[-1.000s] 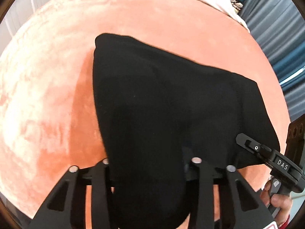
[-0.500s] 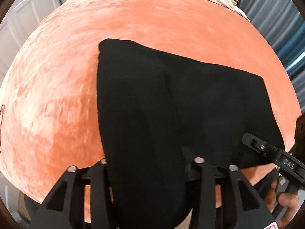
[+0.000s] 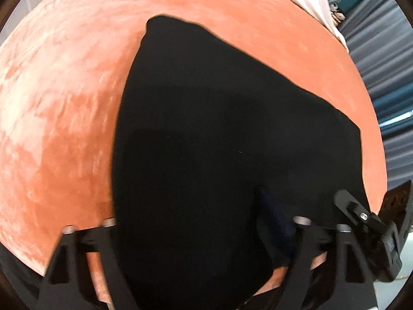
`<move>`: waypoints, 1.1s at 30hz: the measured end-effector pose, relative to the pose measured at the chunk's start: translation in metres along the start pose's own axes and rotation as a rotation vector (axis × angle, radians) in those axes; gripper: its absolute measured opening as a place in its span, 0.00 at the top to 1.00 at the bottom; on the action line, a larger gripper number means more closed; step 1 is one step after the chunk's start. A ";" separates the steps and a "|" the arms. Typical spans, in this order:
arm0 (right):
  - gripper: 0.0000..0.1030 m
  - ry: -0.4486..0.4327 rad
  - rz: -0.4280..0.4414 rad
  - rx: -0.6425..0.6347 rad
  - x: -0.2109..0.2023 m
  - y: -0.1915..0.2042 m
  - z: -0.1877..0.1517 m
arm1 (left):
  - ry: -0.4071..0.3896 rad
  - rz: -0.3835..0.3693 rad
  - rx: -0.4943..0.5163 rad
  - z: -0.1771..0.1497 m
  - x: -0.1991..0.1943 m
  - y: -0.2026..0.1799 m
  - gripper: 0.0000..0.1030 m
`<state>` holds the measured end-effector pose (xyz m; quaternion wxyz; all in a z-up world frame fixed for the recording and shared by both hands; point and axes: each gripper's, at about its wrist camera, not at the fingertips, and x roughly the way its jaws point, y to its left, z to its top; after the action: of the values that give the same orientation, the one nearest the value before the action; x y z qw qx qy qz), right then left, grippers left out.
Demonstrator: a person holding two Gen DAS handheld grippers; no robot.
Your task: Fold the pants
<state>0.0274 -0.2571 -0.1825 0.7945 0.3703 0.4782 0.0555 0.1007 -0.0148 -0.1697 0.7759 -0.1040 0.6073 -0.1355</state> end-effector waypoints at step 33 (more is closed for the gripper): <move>0.63 -0.023 0.034 -0.171 -0.112 0.083 -0.045 | -0.125 0.053 0.210 -0.034 -0.145 -0.050 0.71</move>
<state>-0.0467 -0.2226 -0.0613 0.8275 0.3097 0.4562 0.1057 0.0312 -0.0131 -0.0291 0.8223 -0.0144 0.5426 -0.1711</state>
